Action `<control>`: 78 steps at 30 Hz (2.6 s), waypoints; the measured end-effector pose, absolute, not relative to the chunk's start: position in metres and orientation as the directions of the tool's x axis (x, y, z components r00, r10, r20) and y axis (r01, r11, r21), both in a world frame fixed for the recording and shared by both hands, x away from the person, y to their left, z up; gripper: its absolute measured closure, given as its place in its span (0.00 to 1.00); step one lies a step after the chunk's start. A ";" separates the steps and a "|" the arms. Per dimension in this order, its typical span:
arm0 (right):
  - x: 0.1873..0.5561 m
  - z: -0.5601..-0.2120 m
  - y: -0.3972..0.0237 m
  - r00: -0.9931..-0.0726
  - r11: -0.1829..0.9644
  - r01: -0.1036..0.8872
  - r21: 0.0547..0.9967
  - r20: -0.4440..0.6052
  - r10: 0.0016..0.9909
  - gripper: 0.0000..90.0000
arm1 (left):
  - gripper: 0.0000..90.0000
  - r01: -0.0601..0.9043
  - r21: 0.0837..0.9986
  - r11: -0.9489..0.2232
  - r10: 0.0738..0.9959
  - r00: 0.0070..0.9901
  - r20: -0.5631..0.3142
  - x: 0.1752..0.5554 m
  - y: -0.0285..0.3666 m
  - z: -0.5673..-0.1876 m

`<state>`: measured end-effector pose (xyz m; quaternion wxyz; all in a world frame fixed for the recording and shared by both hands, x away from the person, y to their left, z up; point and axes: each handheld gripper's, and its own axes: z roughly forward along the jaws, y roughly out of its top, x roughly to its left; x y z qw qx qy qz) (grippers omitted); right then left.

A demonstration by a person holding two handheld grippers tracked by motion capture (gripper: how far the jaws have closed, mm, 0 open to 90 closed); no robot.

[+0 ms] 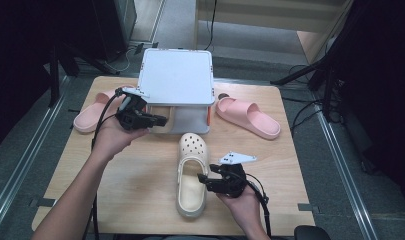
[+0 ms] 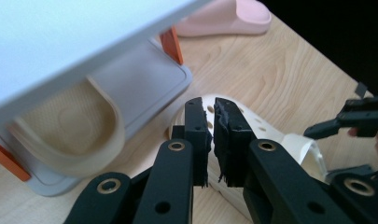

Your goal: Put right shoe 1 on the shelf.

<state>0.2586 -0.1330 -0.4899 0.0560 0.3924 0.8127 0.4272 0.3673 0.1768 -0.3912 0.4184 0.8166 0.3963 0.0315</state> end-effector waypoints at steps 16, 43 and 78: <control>0.267 -0.501 -0.120 -0.650 0.341 0.609 0.716 0.204 0.732 0.50 | 0.99 0.620 0.723 -0.306 0.713 0.653 -0.257 0.411 0.200 -0.362; 0.293 -0.488 -0.123 -0.619 0.327 0.594 0.735 0.158 0.769 0.85 | 0.97 0.615 0.722 -0.318 0.753 0.626 -0.202 0.418 0.212 -0.377; 0.385 -0.476 -0.099 -0.492 0.249 0.593 0.765 0.100 0.865 0.84 | 0.97 0.605 0.738 -0.299 0.752 0.625 -0.207 0.416 0.212 -0.380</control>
